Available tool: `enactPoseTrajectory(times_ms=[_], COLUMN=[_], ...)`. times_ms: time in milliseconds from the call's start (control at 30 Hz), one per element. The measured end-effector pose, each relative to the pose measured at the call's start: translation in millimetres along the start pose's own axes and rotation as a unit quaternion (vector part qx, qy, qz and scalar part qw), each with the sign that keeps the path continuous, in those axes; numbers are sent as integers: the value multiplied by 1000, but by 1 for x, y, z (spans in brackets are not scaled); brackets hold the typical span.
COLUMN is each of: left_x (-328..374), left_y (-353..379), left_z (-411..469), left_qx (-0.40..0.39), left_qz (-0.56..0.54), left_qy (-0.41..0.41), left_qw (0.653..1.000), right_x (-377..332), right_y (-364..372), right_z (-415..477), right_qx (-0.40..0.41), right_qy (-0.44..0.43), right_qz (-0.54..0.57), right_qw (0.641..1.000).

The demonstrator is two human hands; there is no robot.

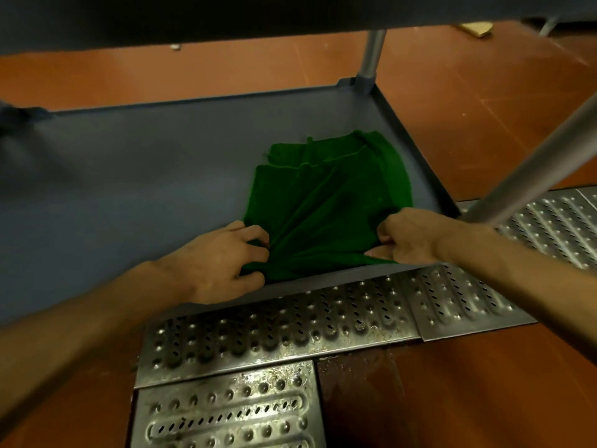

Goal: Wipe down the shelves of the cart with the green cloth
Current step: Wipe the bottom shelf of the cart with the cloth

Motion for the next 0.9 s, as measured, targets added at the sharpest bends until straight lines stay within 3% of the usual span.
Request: enactPoseTrajectory(times_ms=[433,700,900], left_x=[-52,-78,-102], left_y=[23,28,36], left_z=[-110,-175,-221], left_qx=[47,57,67], left_qz=[-49,-100,-74], left_qy=[-72,-176,-247], left_qw=[995,978,964], right_x=[-109,-179,-230], right_y=[-20,-33,-40], right_z=[46,69,76], right_qx=[81,110,154], right_qy=[-107,-174,-217], right_qz=[-37,-60,-10], right_qw=[990,977,964])
Point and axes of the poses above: each hand's wrist, its own z-axis towards the middle knuckle, its own y-axis out of the palm, x = y × z, the point moved 7 cm from there along z, towards the middle knuckle, and after that the axes turned 3 degrees about -x, right-handed, at the moved point
